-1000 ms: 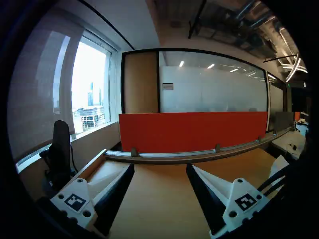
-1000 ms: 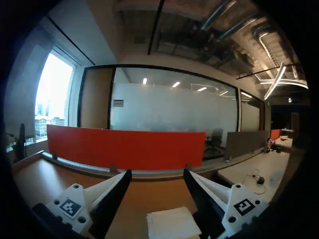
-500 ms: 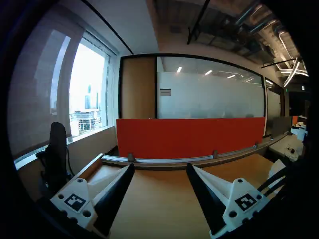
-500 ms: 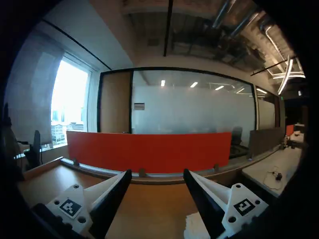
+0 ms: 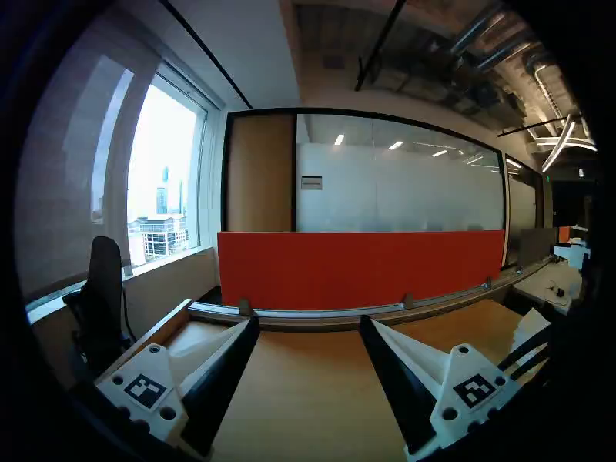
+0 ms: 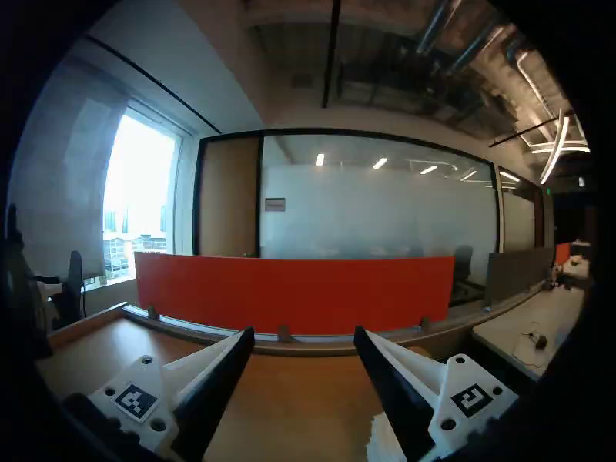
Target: Fold towel
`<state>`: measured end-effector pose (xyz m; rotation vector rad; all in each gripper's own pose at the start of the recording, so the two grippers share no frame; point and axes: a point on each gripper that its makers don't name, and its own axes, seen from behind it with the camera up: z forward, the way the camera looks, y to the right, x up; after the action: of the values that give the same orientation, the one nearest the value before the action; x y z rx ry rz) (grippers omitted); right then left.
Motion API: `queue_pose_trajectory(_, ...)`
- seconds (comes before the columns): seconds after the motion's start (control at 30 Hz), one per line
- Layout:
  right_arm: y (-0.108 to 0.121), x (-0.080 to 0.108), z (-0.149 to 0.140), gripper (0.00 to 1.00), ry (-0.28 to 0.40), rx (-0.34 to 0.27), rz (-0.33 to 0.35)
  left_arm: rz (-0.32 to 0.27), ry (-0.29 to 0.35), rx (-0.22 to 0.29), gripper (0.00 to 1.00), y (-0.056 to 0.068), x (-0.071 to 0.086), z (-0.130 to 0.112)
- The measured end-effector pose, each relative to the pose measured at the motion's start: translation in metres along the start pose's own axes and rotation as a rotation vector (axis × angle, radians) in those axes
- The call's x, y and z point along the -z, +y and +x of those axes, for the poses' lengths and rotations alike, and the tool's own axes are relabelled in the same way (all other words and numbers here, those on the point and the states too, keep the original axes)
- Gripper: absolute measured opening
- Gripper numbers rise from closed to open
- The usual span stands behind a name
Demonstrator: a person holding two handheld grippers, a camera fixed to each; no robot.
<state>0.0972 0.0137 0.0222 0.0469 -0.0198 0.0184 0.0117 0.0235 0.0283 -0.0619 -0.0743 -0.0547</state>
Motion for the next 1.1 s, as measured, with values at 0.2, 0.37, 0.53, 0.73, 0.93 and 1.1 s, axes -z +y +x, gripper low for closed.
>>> queue_pose_trajectory(0.2, -0.007, 0.006, 0.006, 1.00, 0.017, -0.028, -0.001, -0.022, 0.026, 0.003, 0.96, 0.004, 0.004, -0.007)
queue_pose_trajectory(0.37, -0.013, 0.011, 0.006, 1.00, 0.019, -0.039, 0.004, -0.021, 0.043, -0.014, 0.96, 0.003, 0.006, -0.019)
queue_pose_trajectory(0.53, -0.017, 0.017, 0.008, 1.00, 0.032, -0.044, 0.006, -0.017, 0.052, -0.032, 0.96, 0.002, 0.009, -0.039)
queue_pose_trajectory(0.73, -0.020, 0.021, 0.006, 1.00, 0.037, -0.042, 0.010, -0.019, 0.061, -0.051, 0.96, 0.003, 0.013, -0.068)
queue_pose_trajectory(0.93, -0.027, 0.022, -0.004, 1.00, 0.041, -0.030, 0.019, -0.019, 0.065, -0.058, 0.96, 0.002, 0.016, -0.100)
queue_pose_trajectory(1.1, -0.034, 0.021, -0.020, 1.00, 0.036, -0.023, 0.026, -0.008, 0.071, -0.069, 0.96, -0.002, 0.018, -0.123)
